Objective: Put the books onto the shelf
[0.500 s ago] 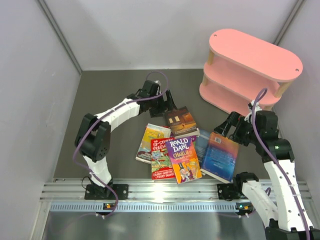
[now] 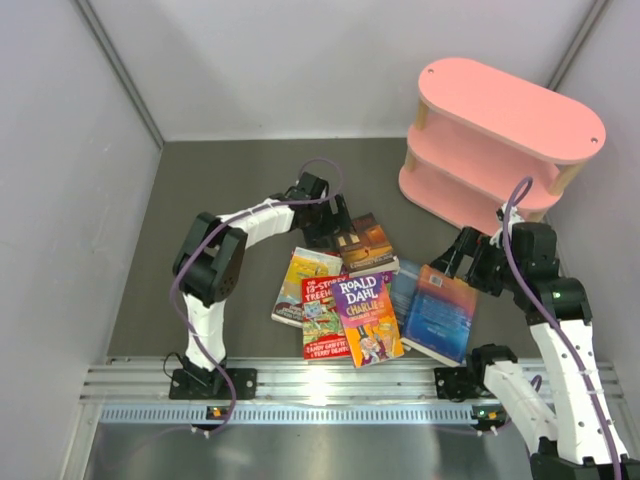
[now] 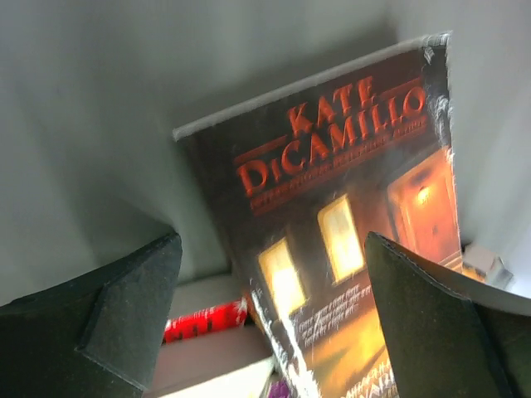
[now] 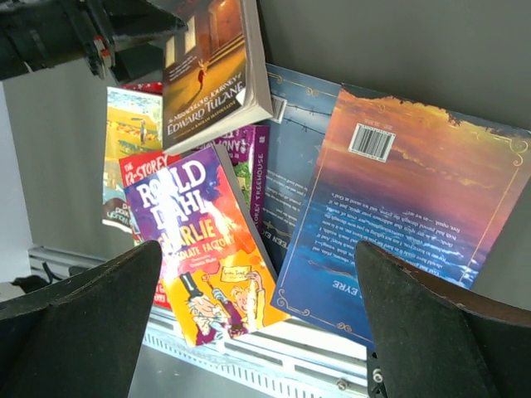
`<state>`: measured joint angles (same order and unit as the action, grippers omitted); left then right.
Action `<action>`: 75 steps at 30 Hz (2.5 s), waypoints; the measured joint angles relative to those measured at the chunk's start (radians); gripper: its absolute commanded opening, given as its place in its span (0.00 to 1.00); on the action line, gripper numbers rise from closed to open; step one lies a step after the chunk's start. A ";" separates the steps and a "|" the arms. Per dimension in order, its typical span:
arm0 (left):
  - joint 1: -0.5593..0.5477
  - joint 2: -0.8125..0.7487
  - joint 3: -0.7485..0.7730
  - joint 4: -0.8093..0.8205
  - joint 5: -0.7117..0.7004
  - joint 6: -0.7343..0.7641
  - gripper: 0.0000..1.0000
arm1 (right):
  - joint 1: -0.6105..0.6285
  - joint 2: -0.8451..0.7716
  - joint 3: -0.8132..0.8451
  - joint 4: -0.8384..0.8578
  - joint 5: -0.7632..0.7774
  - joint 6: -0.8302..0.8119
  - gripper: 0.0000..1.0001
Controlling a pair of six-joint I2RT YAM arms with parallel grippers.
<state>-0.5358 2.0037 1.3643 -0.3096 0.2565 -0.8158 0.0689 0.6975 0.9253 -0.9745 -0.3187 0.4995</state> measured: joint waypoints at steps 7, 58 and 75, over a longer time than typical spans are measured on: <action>-0.048 0.035 0.032 0.034 0.005 -0.041 0.81 | 0.000 0.000 0.000 -0.027 0.011 -0.003 1.00; 0.029 -0.226 0.055 0.453 0.618 -0.370 0.00 | 0.129 0.352 -0.145 0.978 -0.302 0.589 0.18; 0.070 -0.485 0.167 -0.009 0.344 -0.048 0.87 | 0.042 0.600 0.754 0.552 -0.253 0.327 0.00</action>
<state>-0.4656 1.5185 1.5311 -0.3187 0.6006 -0.8635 0.1108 1.2980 1.6791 -0.4225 -0.5716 0.8268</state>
